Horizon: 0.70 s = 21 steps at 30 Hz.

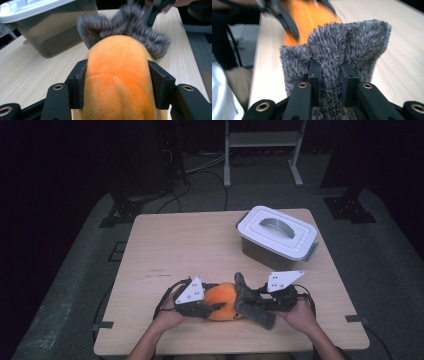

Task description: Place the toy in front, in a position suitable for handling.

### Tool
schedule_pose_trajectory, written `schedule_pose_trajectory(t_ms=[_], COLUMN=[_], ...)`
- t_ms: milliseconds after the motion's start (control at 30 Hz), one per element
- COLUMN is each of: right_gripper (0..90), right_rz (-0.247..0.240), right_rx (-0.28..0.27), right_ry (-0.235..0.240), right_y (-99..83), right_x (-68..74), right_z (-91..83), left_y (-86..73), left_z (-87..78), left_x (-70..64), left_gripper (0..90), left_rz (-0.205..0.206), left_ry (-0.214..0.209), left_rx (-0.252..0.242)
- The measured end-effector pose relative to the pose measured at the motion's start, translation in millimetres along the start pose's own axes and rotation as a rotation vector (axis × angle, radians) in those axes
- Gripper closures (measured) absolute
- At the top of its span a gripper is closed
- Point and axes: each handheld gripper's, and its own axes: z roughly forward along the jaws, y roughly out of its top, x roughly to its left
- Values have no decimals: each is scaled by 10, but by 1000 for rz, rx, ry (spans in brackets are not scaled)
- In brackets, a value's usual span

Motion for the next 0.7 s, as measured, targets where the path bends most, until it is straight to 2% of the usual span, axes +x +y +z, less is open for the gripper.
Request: schedule_pose_trajectory(t_ms=[33,100,233,400,467,567,633,700], right_gripper=[732,732,732,732,732,731,730,728], right_rz=[18,30,6,-22,-8,8,11,11], right_rx=[10,-7,-96,-111,-143,-140,-105,-80], right_ry=[3,6,27,5,-1,-1,4,14], right_y=[-37,-49,81,140,142,122,88,58], right_x=[-32,-54,11,67,36,7,1,-5], right_z=[0,-17,-44,-78,-139,-149,-93,-41], left_y=[-15,-36,-29,7,11,-19,-67,-96], left_z=[-2,-7,13,37,54,100,116,92], left_x=[8,19,-6,-24,-28,-9,8,38], left_gripper=[408,407,413,426,423,410,399,391], left_rz=[-6,-12,-11,-37,-48,-57,-58,-65], left_ry=[-3,-16,-35,-16,-7,-23,-45,-61], left_rx=[-4,-14,-34,-92,-117,-92,-55,-49])
